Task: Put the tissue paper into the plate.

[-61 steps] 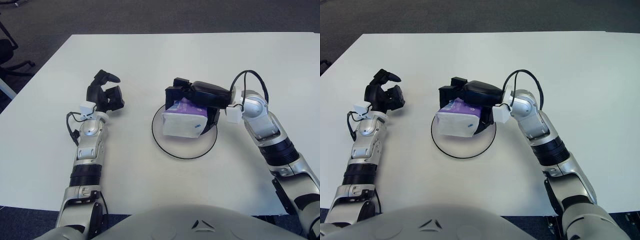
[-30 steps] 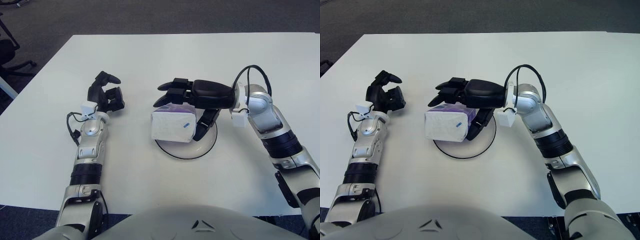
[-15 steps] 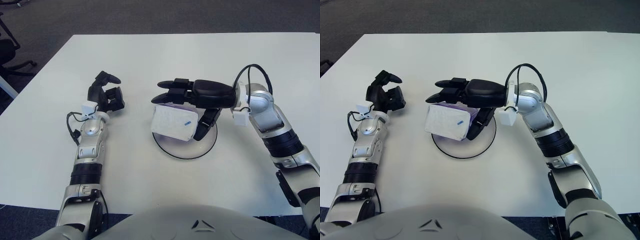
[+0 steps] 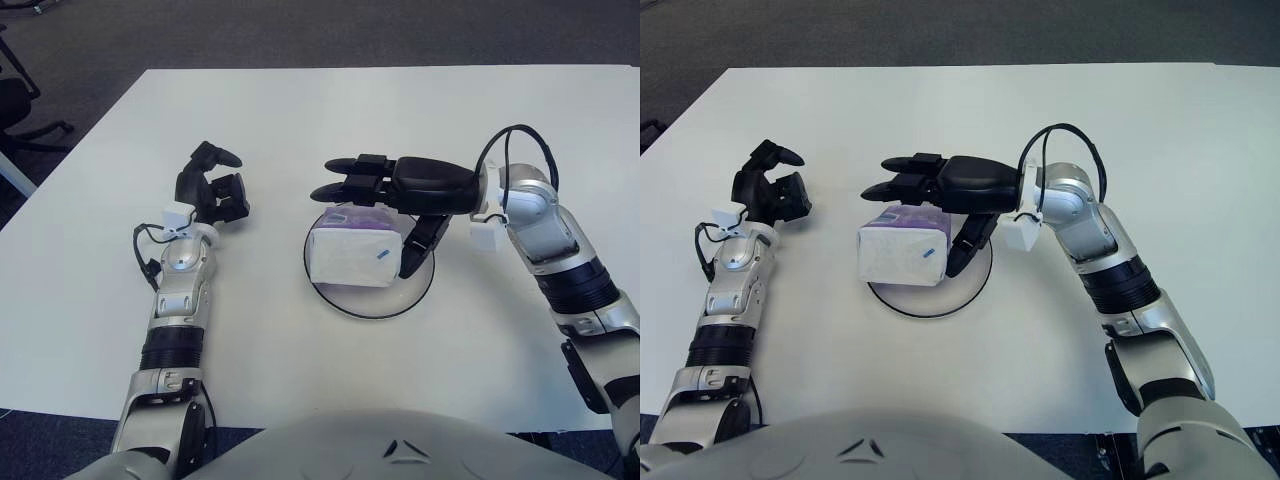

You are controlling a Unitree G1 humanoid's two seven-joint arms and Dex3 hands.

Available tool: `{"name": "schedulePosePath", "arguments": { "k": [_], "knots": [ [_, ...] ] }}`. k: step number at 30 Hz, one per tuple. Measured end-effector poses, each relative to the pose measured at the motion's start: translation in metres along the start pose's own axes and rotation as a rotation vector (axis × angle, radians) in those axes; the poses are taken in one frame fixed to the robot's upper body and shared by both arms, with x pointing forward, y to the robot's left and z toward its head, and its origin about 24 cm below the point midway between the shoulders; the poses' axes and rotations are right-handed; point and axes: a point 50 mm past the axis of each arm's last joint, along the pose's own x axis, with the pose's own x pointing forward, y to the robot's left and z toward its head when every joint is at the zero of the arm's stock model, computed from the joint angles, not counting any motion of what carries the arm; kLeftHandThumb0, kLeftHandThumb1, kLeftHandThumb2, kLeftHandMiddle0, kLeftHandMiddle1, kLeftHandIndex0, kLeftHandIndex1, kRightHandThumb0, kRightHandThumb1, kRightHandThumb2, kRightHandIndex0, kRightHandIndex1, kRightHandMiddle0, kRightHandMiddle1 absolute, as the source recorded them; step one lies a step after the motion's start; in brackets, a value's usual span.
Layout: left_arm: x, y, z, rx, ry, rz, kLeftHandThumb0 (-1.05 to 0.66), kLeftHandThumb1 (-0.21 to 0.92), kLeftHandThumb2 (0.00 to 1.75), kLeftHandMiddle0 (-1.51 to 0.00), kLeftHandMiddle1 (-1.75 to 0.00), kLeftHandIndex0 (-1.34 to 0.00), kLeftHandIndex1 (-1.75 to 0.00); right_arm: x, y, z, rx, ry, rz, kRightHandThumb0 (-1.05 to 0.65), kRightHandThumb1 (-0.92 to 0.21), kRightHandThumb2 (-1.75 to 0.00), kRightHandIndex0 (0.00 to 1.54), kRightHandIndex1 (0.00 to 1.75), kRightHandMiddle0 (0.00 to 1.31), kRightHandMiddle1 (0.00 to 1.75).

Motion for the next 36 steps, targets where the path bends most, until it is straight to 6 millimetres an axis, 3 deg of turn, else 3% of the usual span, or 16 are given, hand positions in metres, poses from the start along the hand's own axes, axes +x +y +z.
{"name": "schedulePosePath", "arguments": {
  "k": [8, 14, 20, 27, 36],
  "knots": [
    [0.0, 0.0, 0.0, -0.011, -0.002, -0.001, -0.49, 0.3, 1.33, -1.26, -1.75, -0.63, -1.75, -0.01, -0.007, -0.002, -0.026, 0.036, -0.01, -1.05, -0.92, -0.18, 0.0, 0.0, 0.0, 0.13],
    [0.0, 0.0, 0.002, -0.015, -0.015, -0.005, -0.49, 0.31, 1.33, -1.28, -1.75, -0.62, -1.75, -0.029, -0.024, 0.004, -0.112, 0.085, -0.015, -1.05, -0.92, -0.15, 0.0, 0.0, 0.0, 0.08],
    [0.0, 0.0, 0.001, -0.014, -0.013, -0.005, -0.48, 0.31, 1.33, -1.29, -1.75, -0.62, -1.75, -0.045, -0.04, 0.011, -0.207, 0.147, -0.018, -1.04, -0.92, -0.24, 0.0, 0.0, 0.0, 0.04],
    [-0.001, 0.0, 0.002, -0.013, -0.015, -0.005, -0.48, 0.31, 1.32, -1.3, -1.75, -0.62, -1.75, -0.051, -0.041, 0.008, -0.215, 0.168, -0.009, -1.02, -0.92, -0.34, 0.06, 0.02, 0.0, 0.18],
    [-0.001, -0.001, 0.004, -0.013, -0.022, -0.009, -0.48, 0.31, 1.32, -1.29, -1.75, -0.62, -1.75, -0.062, -0.041, -0.006, -0.152, 0.213, -0.016, -1.02, -0.92, -0.26, 0.14, 0.05, 0.0, 0.36]
  ]
}}
